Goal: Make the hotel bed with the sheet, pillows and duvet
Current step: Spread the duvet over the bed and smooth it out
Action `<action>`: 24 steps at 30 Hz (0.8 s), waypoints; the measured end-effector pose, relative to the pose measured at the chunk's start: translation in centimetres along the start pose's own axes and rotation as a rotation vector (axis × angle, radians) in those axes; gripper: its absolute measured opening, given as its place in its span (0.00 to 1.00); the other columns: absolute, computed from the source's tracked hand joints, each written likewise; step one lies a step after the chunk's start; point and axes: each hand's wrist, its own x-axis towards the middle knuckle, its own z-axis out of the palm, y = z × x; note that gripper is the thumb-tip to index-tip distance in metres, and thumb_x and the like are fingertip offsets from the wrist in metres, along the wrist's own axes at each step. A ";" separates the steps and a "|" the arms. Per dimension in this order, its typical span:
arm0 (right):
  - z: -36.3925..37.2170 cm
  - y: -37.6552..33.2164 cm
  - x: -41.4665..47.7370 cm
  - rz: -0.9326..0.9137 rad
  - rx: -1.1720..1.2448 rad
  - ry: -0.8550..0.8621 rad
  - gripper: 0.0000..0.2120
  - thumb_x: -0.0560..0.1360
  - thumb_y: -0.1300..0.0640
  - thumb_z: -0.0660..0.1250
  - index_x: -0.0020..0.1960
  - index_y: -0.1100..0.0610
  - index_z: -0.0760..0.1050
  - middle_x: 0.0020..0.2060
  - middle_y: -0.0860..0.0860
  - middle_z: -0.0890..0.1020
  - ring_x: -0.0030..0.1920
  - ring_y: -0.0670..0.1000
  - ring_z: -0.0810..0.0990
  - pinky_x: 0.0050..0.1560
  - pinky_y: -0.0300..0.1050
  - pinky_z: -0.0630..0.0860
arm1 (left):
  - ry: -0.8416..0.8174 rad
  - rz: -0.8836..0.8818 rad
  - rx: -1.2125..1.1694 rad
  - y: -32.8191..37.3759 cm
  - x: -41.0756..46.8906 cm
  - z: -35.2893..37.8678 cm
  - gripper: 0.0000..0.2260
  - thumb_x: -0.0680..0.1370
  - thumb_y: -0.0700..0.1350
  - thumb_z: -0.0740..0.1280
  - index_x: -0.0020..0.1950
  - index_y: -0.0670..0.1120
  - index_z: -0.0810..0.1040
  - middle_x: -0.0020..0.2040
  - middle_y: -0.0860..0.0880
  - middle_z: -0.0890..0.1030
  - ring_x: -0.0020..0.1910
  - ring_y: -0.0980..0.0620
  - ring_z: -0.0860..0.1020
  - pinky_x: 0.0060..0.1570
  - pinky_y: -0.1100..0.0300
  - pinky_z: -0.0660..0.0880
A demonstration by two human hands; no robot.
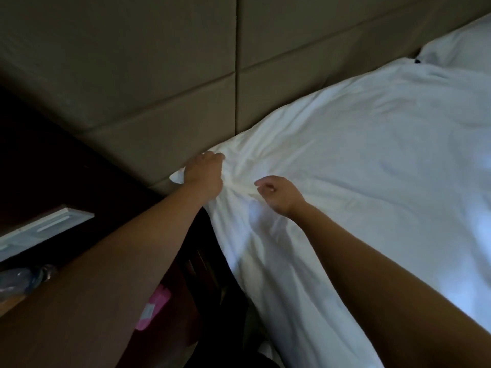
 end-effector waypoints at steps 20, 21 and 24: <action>7.8 12.3 -40.4 0.325 0.333 0.341 0.23 0.77 0.54 0.64 0.71 0.55 0.69 0.58 0.53 0.79 0.53 0.53 0.79 0.57 0.45 0.73 | -0.138 0.129 -0.288 16.2 -33.3 5.5 0.22 0.79 0.49 0.61 0.73 0.51 0.64 0.71 0.46 0.64 0.64 0.46 0.72 0.60 0.53 0.71; 8.4 13.0 -42.5 0.353 0.351 0.355 0.23 0.77 0.54 0.64 0.71 0.55 0.69 0.56 0.53 0.79 0.52 0.52 0.79 0.55 0.44 0.72 | -0.153 0.152 -0.276 16.9 -34.9 6.0 0.22 0.79 0.48 0.61 0.73 0.51 0.64 0.71 0.47 0.64 0.64 0.46 0.72 0.60 0.54 0.71; 9.7 15.0 -48.0 0.430 0.409 0.409 0.23 0.77 0.53 0.63 0.71 0.55 0.68 0.57 0.54 0.79 0.50 0.52 0.78 0.51 0.43 0.71 | -0.211 0.228 -0.230 19.1 -38.7 7.2 0.22 0.79 0.48 0.61 0.73 0.50 0.63 0.72 0.47 0.64 0.65 0.46 0.71 0.61 0.54 0.71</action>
